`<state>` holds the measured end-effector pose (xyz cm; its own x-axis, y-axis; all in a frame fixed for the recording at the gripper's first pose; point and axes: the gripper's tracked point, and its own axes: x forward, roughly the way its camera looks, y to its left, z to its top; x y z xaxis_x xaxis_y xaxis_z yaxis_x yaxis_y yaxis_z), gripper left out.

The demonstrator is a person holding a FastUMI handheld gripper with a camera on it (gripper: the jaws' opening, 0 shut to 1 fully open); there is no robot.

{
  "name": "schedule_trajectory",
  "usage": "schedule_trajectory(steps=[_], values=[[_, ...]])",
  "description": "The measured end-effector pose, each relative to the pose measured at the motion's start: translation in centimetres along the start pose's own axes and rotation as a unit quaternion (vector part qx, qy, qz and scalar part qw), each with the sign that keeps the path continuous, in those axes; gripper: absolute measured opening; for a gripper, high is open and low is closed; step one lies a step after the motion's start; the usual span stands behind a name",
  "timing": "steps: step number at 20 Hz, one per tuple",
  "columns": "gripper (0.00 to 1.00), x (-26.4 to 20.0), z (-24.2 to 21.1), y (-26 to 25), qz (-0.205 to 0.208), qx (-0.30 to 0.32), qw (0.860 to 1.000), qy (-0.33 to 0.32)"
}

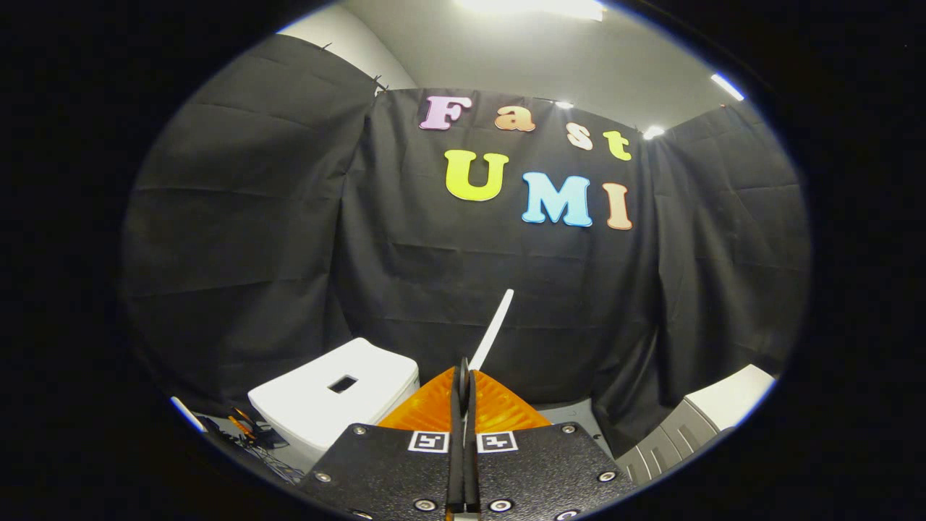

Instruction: Open the toilet lid.

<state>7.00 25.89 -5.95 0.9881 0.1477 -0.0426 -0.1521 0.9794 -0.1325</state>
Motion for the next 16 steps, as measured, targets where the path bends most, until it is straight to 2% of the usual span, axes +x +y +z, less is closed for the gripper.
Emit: schedule_trajectory(steps=[5,11,16], values=[[0.0,1.0,1.2,3.5,0.02,0.031,0.999,0.001],[0.0,2.2,2.2,8.8,0.066,0.014,0.998,-0.009],[0.0,3.2,2.2,13.1,0.102,0.058,0.993,-0.005]])
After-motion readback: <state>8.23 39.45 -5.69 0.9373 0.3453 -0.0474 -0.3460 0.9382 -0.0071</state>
